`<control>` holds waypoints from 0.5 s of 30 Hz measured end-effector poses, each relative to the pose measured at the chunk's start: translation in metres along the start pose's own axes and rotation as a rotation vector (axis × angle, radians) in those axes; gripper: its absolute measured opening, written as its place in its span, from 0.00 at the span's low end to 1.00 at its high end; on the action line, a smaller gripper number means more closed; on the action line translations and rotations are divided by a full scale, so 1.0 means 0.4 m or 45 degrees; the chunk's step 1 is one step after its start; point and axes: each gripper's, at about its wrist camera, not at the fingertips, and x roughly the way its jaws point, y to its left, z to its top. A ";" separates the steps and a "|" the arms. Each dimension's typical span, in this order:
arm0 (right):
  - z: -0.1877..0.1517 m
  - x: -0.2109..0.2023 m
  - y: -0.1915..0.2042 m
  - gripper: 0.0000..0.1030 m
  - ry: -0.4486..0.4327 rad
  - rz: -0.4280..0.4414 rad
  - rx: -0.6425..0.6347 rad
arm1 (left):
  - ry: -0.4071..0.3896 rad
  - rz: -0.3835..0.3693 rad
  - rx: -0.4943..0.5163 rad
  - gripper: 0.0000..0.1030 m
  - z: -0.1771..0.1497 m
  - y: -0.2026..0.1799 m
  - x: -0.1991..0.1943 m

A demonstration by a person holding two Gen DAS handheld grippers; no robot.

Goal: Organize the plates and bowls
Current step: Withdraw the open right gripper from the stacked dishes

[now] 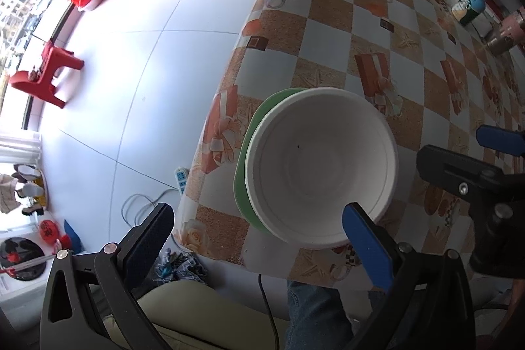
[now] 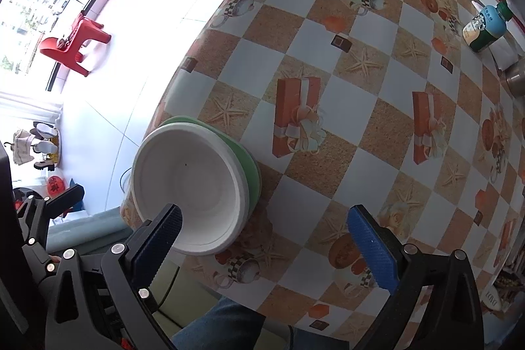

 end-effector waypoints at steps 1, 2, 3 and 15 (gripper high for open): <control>0.000 -0.001 0.000 0.98 0.000 0.001 0.000 | -0.004 0.004 0.005 1.00 -0.001 -0.003 -0.002; -0.001 -0.001 0.000 0.98 0.001 0.001 0.001 | -0.006 0.005 0.012 1.00 -0.001 -0.005 -0.005; -0.003 -0.003 0.001 0.98 0.001 0.000 0.002 | -0.008 0.005 0.018 1.00 0.000 -0.007 -0.007; -0.024 -0.005 0.002 0.98 0.025 0.000 0.013 | -0.025 0.008 0.062 1.00 0.007 -0.027 -0.022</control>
